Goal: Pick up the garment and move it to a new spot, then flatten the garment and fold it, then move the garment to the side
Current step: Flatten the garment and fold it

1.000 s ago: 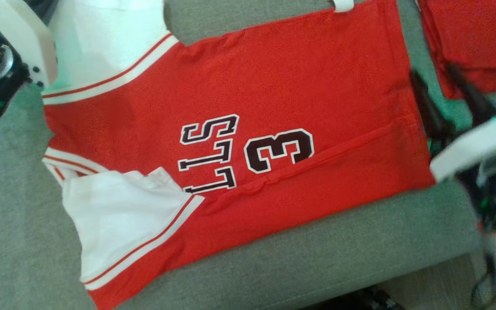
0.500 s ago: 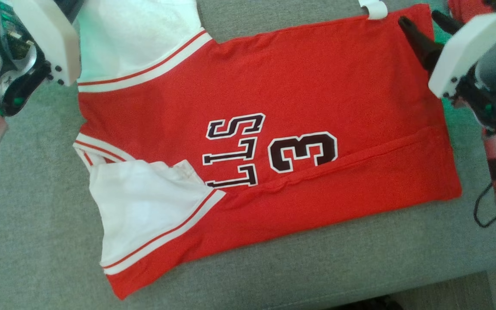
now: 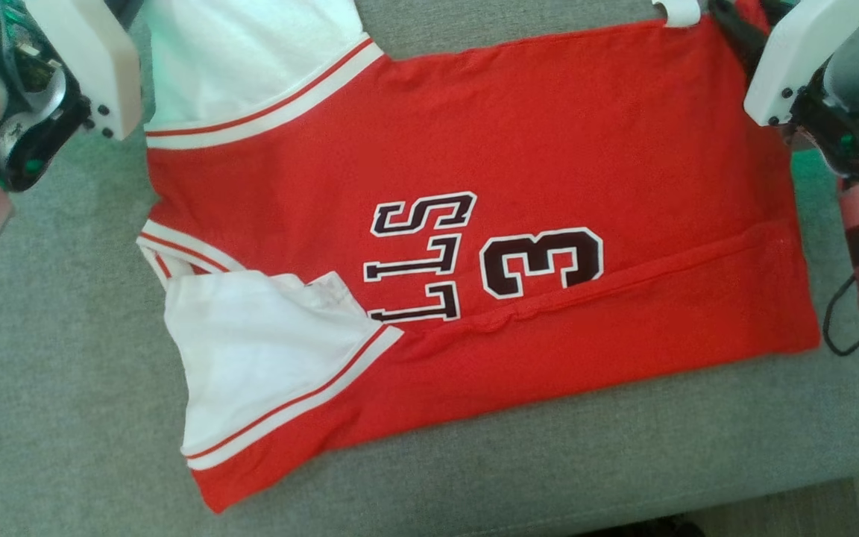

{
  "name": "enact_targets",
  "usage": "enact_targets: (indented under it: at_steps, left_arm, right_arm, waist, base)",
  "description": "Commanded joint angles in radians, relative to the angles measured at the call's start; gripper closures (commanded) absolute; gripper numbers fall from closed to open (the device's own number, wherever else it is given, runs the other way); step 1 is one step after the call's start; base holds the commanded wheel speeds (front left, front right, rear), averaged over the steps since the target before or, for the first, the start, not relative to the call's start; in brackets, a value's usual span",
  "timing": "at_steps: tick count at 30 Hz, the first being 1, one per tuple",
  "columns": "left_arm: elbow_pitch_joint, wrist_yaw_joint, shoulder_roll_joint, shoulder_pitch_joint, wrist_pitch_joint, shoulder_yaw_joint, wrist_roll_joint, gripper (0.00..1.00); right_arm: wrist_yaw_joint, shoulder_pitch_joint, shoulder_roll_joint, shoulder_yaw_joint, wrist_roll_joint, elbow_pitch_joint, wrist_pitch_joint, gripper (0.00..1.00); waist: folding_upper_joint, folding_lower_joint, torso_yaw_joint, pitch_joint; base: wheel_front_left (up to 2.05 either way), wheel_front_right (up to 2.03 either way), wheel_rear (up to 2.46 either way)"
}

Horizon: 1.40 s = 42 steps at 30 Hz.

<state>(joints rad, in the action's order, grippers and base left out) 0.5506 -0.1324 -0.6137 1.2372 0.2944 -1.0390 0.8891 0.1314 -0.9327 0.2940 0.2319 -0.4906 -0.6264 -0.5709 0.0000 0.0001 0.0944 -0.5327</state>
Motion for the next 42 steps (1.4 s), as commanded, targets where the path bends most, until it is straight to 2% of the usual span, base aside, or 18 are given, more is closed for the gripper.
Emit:
enact_targets:
  at_steps: [1,7,13,19,22,26,32,36,42]
  left_arm:
    - [-0.006,0.002,-0.039,0.069,-0.014,0.033,0.009,1.00]
    - [0.018,0.002,-0.045,0.090,-0.056,0.010,0.001,1.00]
    - [0.062,0.002,-0.047,0.128,-0.171,0.003,-0.036,1.00]
    - [0.124,0.002,-0.023,0.183,-0.301,0.010,-0.083,1.00]
    - [0.148,0.002,-0.001,0.195,-0.343,0.017,-0.073,1.00]
    - [0.151,0.002,0.007,0.171,-0.367,-0.004,-0.052,1.00]
    - [0.092,0.004,-0.026,0.094,-0.426,-0.026,-0.041,1.00]
    - [0.010,0.034,-0.049,0.009,-0.456,-0.034,-0.031,1.00]
    - [-0.144,0.107,-0.110,-0.153,-0.474,-0.050,0.000,1.00]
  right_arm:
    - [-0.001,-0.019,0.007,0.014,0.003,0.022,0.011,1.00]
    - [-0.001,-0.029,0.023,0.017,-0.006,0.003,0.046,1.00]
    - [-0.001,-0.055,0.032,-0.019,-0.017,-0.015,0.138,1.00]
    - [-0.001,-0.086,0.045,-0.047,-0.029,-0.033,0.215,1.00]
    - [-0.001,-0.090,0.055,-0.057,-0.040,-0.036,0.241,1.00]
    - [-0.001,-0.063,0.073,-0.049,-0.059,-0.025,0.248,1.00]
    - [-0.001,0.014,0.101,-0.039,-0.106,0.033,0.275,1.00]
    - [-0.001,0.097,0.127,-0.044,-0.129,0.084,0.290,1.00]
    - [-0.001,0.242,0.153,-0.060,-0.136,0.147,0.301,1.00]
  waist:
    - [0.0000,-0.0001,-0.002,0.000]
    - [0.0000,-0.0001,-0.007,0.000]
    - [0.0000,-0.0001,-0.017,0.000]
    - [0.0000,-0.0001,-0.043,0.007]
    - [0.0000,-0.0001,-0.061,0.017]
    - [0.0000,-0.0001,-0.078,0.038]
    - [0.0000,-0.0001,-0.093,0.074]
    - [0.0000,-0.0001,-0.114,0.110]
    - [0.0000,-0.0001,-0.138,0.166]
  base:
    - [0.00,0.00,0.00]
    - [0.00,0.00,0.00]
    - [0.00,0.00,0.00]
    - [0.00,0.00,0.00]
    - [0.00,0.00,0.00]
    - [0.00,0.00,0.00]
    - [0.00,0.00,0.00]
    - [0.00,0.00,0.00]
    - [0.00,0.00,0.00]
